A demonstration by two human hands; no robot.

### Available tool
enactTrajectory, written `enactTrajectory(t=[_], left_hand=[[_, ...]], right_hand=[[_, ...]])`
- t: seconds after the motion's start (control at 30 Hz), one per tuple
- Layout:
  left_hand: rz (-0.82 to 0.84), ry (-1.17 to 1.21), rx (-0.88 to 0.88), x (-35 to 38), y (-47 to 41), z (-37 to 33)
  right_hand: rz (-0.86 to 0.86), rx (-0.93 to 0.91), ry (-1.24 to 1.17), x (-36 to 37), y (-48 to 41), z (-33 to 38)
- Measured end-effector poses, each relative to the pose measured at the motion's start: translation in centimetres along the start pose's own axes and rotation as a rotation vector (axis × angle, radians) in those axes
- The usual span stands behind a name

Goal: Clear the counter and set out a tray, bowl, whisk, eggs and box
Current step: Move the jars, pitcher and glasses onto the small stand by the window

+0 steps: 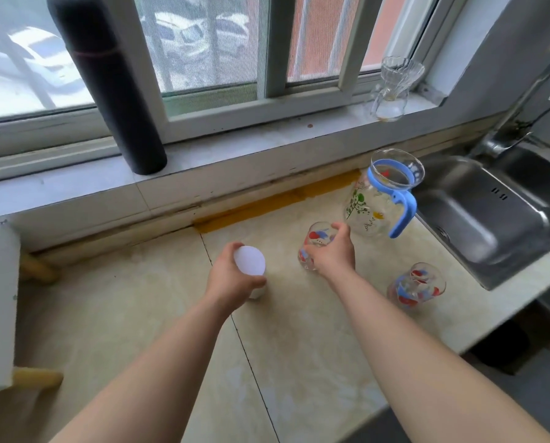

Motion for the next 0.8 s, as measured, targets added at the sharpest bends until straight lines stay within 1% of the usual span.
enactTrajectory(t=[0.2,0.43,0.67,0.8], left_hand=[[-0.076,0.107,-0.011,-2.4,4.0,0.5],[-0.233,0.202,0.096,-7.6,10.8,-0.6],[-0.422,0.235,0.223,-13.7,18.6,-1.3],[-0.526,0.245,0.243,-17.9,22.1,-1.3]], right_hand=[[0.054,-0.093,-0.013,-0.5,4.2,2.0],[0.129,-0.292,-0.070,-1.4,11.9,5.1],[0.195,-0.453,-0.135,-2.2,19.6,9.3],[0.248,-0.518,-0.179,-1.1,23.5,12.0]])
Point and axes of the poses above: each hand's wrist, its own y-axis away from the middle knuckle, its own x-axis out of the palm, z = x × y, the point moved 8 cm from there along -y, towards the middle knuckle, and after that the axes turned 4 degrees about y, right-handed, at the moved point
